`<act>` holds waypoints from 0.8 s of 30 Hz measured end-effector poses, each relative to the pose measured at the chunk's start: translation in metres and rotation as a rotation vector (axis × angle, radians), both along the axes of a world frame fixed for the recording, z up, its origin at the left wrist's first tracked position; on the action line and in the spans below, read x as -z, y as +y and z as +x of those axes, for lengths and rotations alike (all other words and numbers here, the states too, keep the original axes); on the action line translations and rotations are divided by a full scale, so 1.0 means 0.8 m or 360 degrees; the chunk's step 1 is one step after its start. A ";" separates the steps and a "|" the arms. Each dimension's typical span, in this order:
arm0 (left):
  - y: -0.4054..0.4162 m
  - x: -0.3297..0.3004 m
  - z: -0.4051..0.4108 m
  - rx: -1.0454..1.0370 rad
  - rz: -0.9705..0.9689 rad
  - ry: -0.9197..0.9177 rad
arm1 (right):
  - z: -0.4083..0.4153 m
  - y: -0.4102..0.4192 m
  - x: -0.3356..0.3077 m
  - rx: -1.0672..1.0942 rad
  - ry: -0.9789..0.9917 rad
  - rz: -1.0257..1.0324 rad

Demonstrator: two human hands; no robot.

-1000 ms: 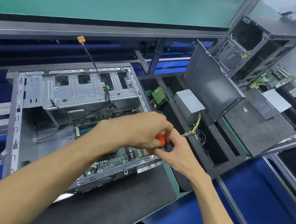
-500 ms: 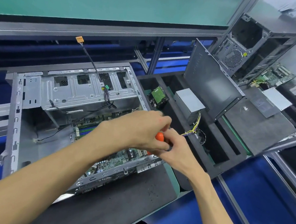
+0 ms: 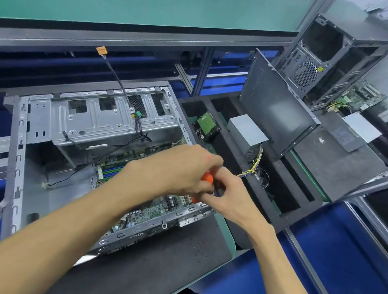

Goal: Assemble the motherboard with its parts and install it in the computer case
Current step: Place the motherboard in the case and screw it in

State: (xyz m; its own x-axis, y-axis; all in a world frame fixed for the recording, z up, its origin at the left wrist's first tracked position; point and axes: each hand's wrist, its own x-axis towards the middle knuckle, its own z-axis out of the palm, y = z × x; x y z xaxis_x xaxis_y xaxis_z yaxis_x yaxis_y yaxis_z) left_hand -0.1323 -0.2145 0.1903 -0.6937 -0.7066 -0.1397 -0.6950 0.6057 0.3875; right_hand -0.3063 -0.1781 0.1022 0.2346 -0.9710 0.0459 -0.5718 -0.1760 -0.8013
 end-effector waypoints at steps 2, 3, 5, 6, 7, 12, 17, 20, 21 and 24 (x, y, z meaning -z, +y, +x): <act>-0.001 -0.003 0.004 0.0136 0.0144 0.0035 | 0.000 -0.001 0.001 0.0034 -0.0021 0.0032; 0.000 -0.002 0.004 0.0130 0.0143 0.0045 | 0.000 -0.001 0.000 0.0031 -0.0028 0.0050; 0.004 0.003 0.002 0.0018 -0.0023 0.0010 | -0.001 -0.002 0.001 -0.0005 -0.0024 0.0084; 0.005 0.006 0.001 -0.0053 -0.0105 -0.0031 | -0.001 -0.003 0.002 -0.0018 0.0009 0.0072; 0.004 0.008 0.000 -0.0087 -0.0131 -0.0049 | -0.001 -0.002 0.002 -0.0024 0.0043 0.0047; -0.003 -0.003 0.007 0.0130 0.0206 0.0015 | -0.001 -0.001 -0.001 0.0038 0.0024 0.0047; 0.004 0.006 0.002 -0.0086 -0.0065 0.0007 | -0.004 -0.001 0.000 -0.0022 0.0034 0.0074; -0.003 -0.001 0.003 0.0060 0.0147 0.0007 | -0.002 0.001 0.000 0.0025 0.0026 0.0092; -0.003 -0.002 0.003 0.0121 0.0224 0.0015 | -0.002 0.000 0.001 0.0040 0.0025 0.0088; 0.006 0.000 0.002 0.0048 0.0127 0.0071 | -0.003 -0.001 -0.001 -0.0017 0.0014 0.0074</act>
